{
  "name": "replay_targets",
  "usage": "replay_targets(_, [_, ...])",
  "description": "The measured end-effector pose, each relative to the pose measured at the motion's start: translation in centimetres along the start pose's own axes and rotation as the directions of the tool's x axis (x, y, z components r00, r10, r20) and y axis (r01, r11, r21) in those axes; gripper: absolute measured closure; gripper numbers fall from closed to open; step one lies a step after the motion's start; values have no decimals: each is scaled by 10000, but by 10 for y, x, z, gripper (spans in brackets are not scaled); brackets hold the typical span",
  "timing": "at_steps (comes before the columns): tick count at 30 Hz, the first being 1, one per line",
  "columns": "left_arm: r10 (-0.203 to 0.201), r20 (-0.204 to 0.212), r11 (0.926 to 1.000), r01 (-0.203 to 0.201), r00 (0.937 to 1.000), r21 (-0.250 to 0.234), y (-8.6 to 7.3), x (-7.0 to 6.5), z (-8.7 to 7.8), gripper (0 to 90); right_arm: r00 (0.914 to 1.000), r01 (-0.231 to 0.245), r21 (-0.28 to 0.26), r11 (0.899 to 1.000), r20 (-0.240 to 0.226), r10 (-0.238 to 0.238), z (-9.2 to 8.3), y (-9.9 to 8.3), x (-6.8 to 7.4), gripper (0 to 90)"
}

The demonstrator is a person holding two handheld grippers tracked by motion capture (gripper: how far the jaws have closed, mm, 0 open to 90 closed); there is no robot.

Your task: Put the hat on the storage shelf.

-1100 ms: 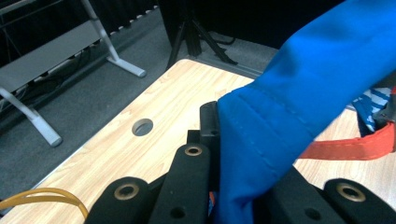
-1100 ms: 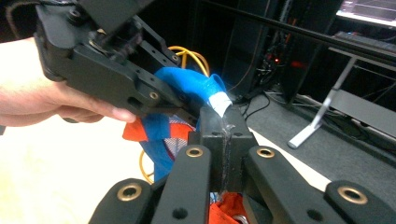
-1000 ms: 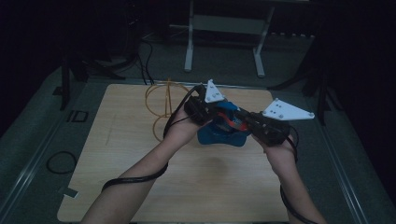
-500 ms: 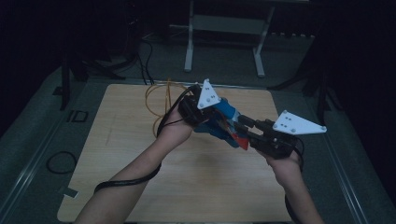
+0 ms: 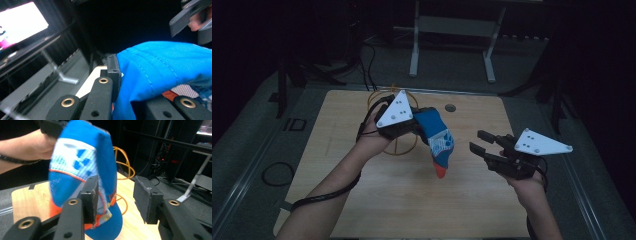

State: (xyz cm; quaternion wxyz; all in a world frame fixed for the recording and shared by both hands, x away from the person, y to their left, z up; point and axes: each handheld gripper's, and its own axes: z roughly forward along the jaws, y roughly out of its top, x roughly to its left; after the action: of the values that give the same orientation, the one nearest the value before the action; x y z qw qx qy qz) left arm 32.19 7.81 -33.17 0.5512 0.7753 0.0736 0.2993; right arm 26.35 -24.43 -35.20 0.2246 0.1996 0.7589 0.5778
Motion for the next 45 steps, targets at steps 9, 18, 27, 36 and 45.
replay_targets(9, [-1093, 1153, 9850, 1232, 9873, -1210, -17, 13, -10, 900, 9988, 187, -139, 9997, -440, -193, 12, -5, 16, 518])
replay_targets(18, [-834, 2462, 9609, 1433, 9656, -2369, -23, 14, -13, 900, 9964, 277, -370, 9989, -786, -305, 17, -8, 20, 468])
replay_targets(27, [-503, 3488, 9276, 1733, 9358, -3311, -21, 6, -11, 900, 9919, 343, -272, 9990, -1213, -374, 38, -11, 33, 419])
replay_targets(36, [-137, 3713, 9241, 1536, 9284, -3499, -12, -10, -3, 900, 9932, 553, -277, 9981, -1014, -579, 50, -10, 42, 559])
replay_targets(45, [-266, 3800, 9267, 1654, 9246, -3375, -18, -8, -5, 900, 9973, 579, 3, 9983, -462, -578, 48, -9, 40, 898])
